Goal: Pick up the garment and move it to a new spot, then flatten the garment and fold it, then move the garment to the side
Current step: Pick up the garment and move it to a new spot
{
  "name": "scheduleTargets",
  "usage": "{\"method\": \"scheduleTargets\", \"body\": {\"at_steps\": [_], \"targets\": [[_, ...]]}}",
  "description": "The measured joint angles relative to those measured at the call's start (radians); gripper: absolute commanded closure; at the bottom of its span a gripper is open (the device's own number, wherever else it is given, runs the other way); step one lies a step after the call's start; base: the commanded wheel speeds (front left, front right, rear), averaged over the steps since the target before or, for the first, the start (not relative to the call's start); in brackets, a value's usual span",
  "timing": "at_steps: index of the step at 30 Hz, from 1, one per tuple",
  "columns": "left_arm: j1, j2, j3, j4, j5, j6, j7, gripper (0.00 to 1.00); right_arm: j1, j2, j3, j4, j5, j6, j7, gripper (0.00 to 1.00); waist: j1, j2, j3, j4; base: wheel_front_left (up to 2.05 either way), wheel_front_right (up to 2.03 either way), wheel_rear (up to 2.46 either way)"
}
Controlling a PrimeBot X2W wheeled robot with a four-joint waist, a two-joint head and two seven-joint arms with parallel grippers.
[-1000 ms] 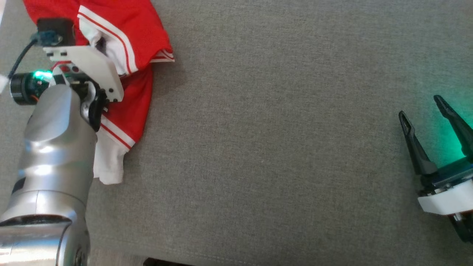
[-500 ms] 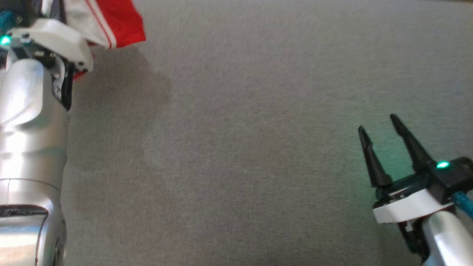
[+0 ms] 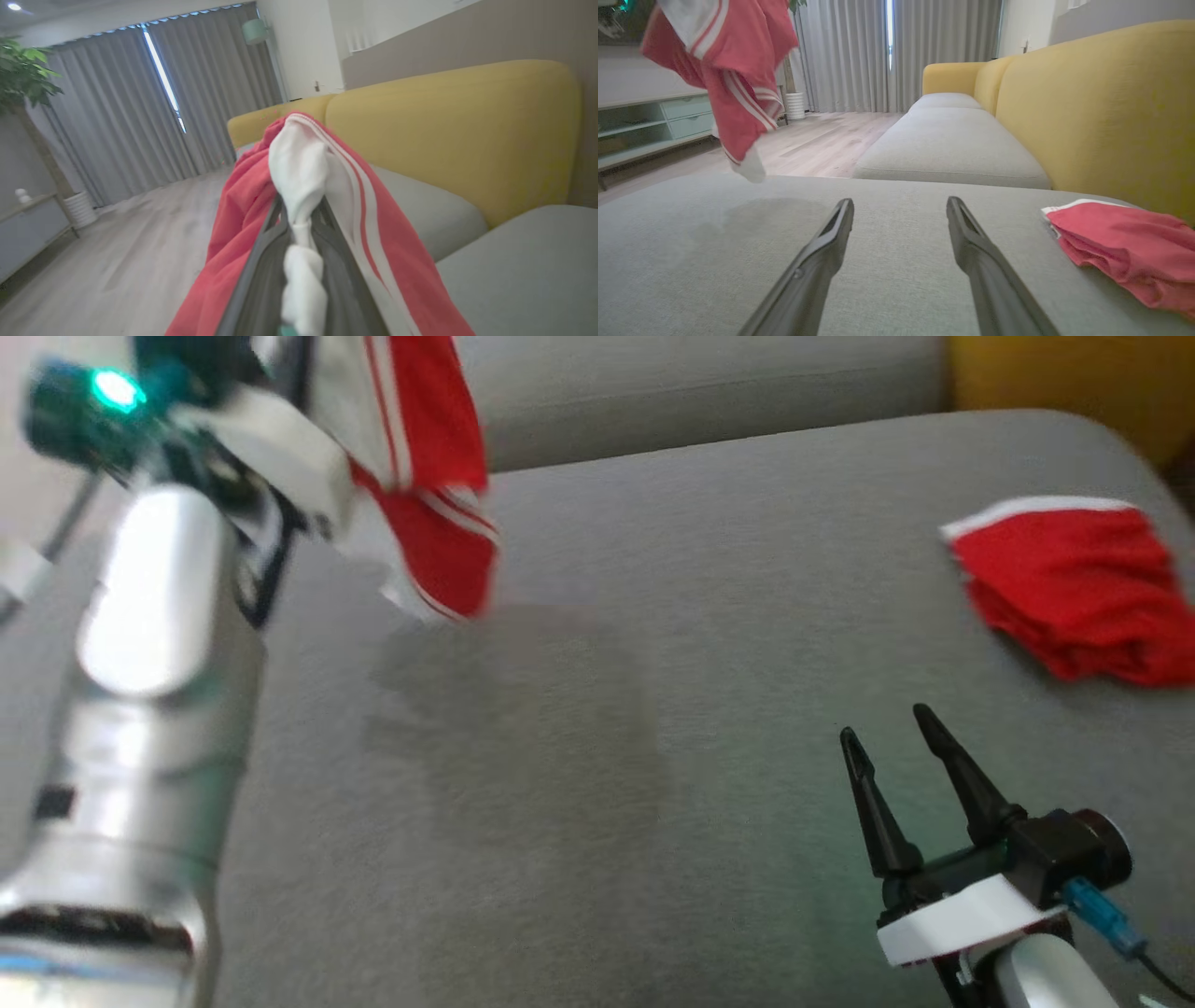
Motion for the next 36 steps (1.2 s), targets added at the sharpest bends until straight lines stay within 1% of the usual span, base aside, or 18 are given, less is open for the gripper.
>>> {"method": "scheduleTargets", "body": {"at_steps": [5,9,13,17,18,19,22,25,29,30,33,36], "targets": [[0.145,-0.026,-0.045,-0.077,-0.047,-0.007,0.061,1.0,0.008,0.004,0.007,-0.001,-0.001,0.0,0.0,0.0,0.0,0.0,-0.022,-0.115,0.0,0.0,0.0],[0.229,-0.045,-0.089,-0.087,-0.067,-0.007,0.077,1.0,0.006,0.005,0.019,-0.002,0.0,0.0,0.0,0.0,0.0001,0.0,-0.014,-0.202,0.0,0.0,0.0],[0.287,-0.083,-0.135,-0.033,-0.072,-0.007,0.065,1.0,-0.005,0.009,0.032,-0.002,0.002,0.0,0.0,0.0,0.0002,0.0,0.015,-0.271,0.0,0.0,0.0],[0.317,-0.103,-0.176,0.064,-0.068,-0.007,0.007,1.0,-0.033,0.018,0.048,-0.002,0.01,0.0,0.0,0.0,0.0003,0.0,0.057,-0.321,0.0,0.0,0.0],[0.319,-0.107,-0.188,0.086,-0.069,-0.007,-0.013,0.94,-0.039,0.021,0.052,-0.002,0.01,0.0,0.0,0.0,0.0003,0.0,0.068,-0.33,0.0,0.0,0.0],[0.319,-0.111,-0.192,0.109,-0.078,-0.007,-0.028,0.0,-0.043,0.024,0.054,-0.002,0.01,0.0,0.0,0.0,0.0003,0.0,0.078,-0.338,0.0,0.0,0.0],[0.318,-0.124,-0.223,0.156,-0.086,-0.007,-0.094,0.0,-0.049,0.028,0.055,-0.002,0.018,0.0,0.0,0.0,0.0004,0.0,0.1,-0.352,0.0,0.0,0.0],[0.317,-0.135,-0.246,0.188,-0.082,-0.007,-0.174,0.0,-0.048,0.029,0.055,0.005,0.019,0.0,0.0,0.0,0.0004,0.0,0.104,-0.338,0.0,0.0,0.0],[0.324,-0.139,-0.241,0.195,-0.085,0.047,-0.264,0.0,-0.041,0.029,0.044,0.013,0.018,0.0,0.0,0.0,0.0003,0.0,0.08,-0.296,0.0,0.0,0.0],[0.335,-0.14,-0.233,0.186,-0.096,0.056,-0.275,0.0,-0.035,0.029,0.038,0.013,0.018,0.0,0.0,0.0,0.0003,0.0,0.071,-0.281,0.0,0.0,0.0],[0.412,-0.143,-0.211,0.119,-0.141,0.065,-0.287,0.0,-0.004,0.029,0.029,0.022,0.018,0.0,0.0,0.0,0.0002,0.0,0.037,-0.231,0.0,0.0,0.0],[0.546,-0.143,-0.162,-0.032,-0.165,0.11,-0.287,0.0,0.029,0.03,0.023,0.034,0.018,0.0,0.0,0.0,0.0,0.0,0.003,-0.173,0.0,0.0,0.0]]}}
